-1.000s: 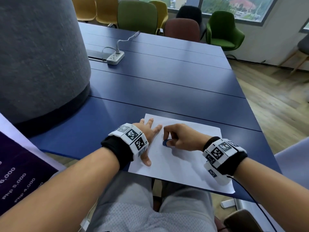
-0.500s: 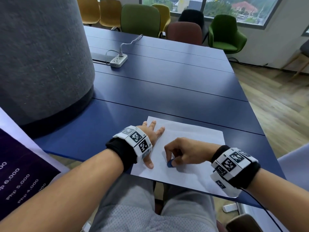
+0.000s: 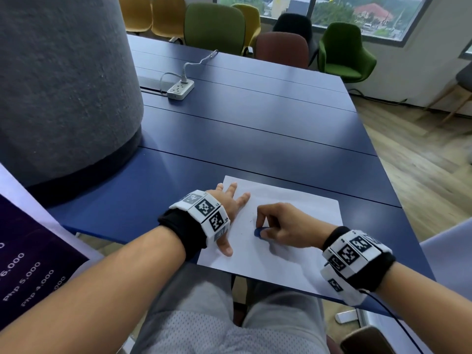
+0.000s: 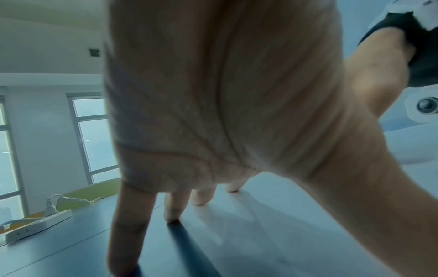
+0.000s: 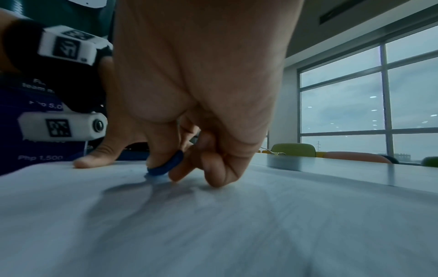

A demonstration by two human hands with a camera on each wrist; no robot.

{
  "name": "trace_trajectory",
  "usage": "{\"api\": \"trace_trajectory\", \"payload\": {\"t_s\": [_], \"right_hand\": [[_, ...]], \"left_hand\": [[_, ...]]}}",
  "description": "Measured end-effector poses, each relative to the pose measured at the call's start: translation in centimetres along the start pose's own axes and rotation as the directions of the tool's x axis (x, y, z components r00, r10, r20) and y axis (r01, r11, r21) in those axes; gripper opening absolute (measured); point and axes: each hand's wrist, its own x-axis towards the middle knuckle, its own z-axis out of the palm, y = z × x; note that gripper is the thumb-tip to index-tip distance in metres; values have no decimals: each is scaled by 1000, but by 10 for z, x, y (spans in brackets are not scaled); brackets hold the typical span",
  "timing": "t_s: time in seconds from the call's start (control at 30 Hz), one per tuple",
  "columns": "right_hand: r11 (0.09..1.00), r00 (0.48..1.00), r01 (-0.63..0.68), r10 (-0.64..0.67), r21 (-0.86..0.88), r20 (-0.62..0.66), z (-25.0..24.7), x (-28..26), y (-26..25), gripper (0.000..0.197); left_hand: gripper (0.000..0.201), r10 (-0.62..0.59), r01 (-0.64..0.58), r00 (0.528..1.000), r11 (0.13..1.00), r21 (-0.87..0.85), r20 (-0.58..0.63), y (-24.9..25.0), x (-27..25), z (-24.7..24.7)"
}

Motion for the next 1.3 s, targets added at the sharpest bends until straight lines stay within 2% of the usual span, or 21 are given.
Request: {"api": "trace_trajectory", "payload": {"t_s": [0.1, 0.13, 0.17, 0.27, 0.37, 0.43, 0.47, 0.53, 0.6, 0.63, 0.73, 0.8, 0.9, 0.97, 1.13, 1.3], "right_hand": [[999, 981, 39, -37, -6, 192, 0, -8, -4, 8], [999, 978, 31, -26, -22, 207, -2, -7, -6, 8], [999, 984, 14, -6, -48, 177, -6, -2, -7, 8], [990, 998, -64, 62, -124, -21, -16, 22, -3, 8], [973, 974, -171, 143, -154, -175, -22, 41, 8, 8], [976, 965, -174, 142, -134, -219, -21, 41, 11, 7], [984, 973, -137, 113, -113, -199, -20, 38, 11, 6], [996, 997, -43, 38, -74, -73, -16, 28, 7, 8], [997, 999, -25, 27, -67, 31, -17, 25, 5, 10], [995, 999, -45, 47, -85, 23, -19, 28, 6, 10], [974, 982, -147, 123, -173, -144, -26, 43, 14, 9], [968, 972, -168, 131, -187, -197, -22, 44, 15, 10], [987, 993, -74, 60, -142, -97, -12, 29, 11, 14], [983, 998, -56, 48, -175, -47, -13, 23, 9, 13], [939, 965, -199, 136, -281, -226, -24, 39, 22, 13], [970, 993, -60, 33, -237, -118, -16, 25, 11, 12]], "left_hand": [[148, -6, 6, 1000, 1000, 10, -10, 1, -1, 2], [148, -7, 7, 1000, 1000, 21, -15, 2, -1, 3], [148, -7, 8, 1000, 1000, 29, -25, 1, 0, 3], [147, 0, 2, 999, 1000, 27, -42, 0, 0, 2], [146, -1, 1, 999, 1000, 18, -37, 1, -2, 1], [146, -2, 3, 999, 1000, 17, -37, 1, -2, 1], [146, -2, 3, 999, 1000, 18, -42, 1, -1, 2], [147, -6, 7, 999, 1000, 24, -48, 1, 1, 3], [148, -13, 15, 999, 999, 31, -42, 1, 1, 4], [148, -15, 16, 999, 999, 32, -41, 2, 0, 3], [147, -8, 9, 999, 1000, 12, -41, 2, -1, 3], [147, -9, 9, 999, 1000, 8, -44, 1, -1, 3], [148, -12, 13, 999, 1000, 11, -47, 1, 1, 4], [148, -13, 14, 999, 1000, 17, -52, 2, 1, 4], [149, -3, 3, 998, 1000, 9, -56, 1, 0, 4], [148, -13, 13, 997, 1000, 9, -72, 2, 2, 6]]}}
